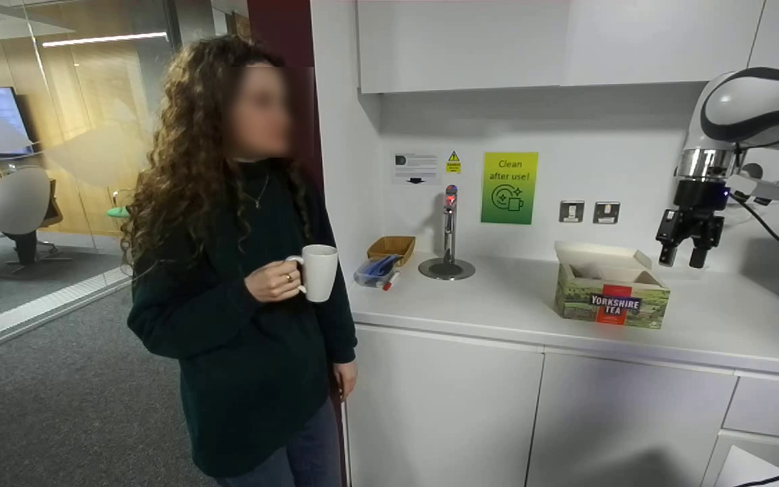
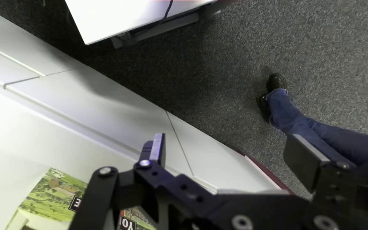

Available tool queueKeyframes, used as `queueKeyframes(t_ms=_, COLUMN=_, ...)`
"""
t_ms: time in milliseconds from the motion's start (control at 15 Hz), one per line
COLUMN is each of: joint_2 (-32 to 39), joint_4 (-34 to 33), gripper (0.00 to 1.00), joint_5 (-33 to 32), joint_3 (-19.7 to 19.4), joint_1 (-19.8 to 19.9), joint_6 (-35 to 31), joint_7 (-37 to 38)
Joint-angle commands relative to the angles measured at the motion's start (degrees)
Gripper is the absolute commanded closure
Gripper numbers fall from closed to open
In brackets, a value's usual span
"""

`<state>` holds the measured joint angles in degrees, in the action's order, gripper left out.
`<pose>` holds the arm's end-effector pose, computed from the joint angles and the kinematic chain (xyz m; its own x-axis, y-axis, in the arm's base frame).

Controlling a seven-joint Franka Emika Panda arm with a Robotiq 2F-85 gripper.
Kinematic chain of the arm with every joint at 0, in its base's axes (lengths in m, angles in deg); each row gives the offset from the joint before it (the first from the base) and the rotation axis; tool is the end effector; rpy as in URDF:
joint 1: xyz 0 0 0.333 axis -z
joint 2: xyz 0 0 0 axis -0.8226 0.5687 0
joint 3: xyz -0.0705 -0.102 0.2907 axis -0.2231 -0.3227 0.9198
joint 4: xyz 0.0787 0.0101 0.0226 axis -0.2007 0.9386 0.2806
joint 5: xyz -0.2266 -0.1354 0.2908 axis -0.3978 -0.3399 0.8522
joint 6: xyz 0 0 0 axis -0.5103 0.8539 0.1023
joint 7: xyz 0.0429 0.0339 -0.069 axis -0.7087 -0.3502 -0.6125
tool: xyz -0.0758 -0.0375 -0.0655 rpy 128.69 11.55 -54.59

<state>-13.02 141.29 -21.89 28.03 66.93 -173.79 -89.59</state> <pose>0.3010 -0.1952 0.5654 0.9472 -0.3141 -0.0643 -0.3206 -0.9309 -0.1748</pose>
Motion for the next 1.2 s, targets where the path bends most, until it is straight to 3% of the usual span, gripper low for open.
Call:
queueKeyframes(t_ms=0, joint_2=2.2, joint_4=-2.6, gripper=0.00, joint_5=1.6, joint_3=-0.4, joint_1=0.7, joint_6=2.1, joint_7=0.0)
queueKeyframes(t_ms=600, joint_2=10.9, joint_4=-11.4, gripper=0.00, joint_5=5.7, joint_3=-2.0, joint_1=0.9, joint_6=5.1, joint_7=0.1)
queueKeyframes(t_ms=1133, joint_2=17.1, joint_4=-15.2, gripper=0.00, joint_5=7.6, joint_3=-3.3, joint_1=2.4, joint_6=1.3, joint_7=0.9)
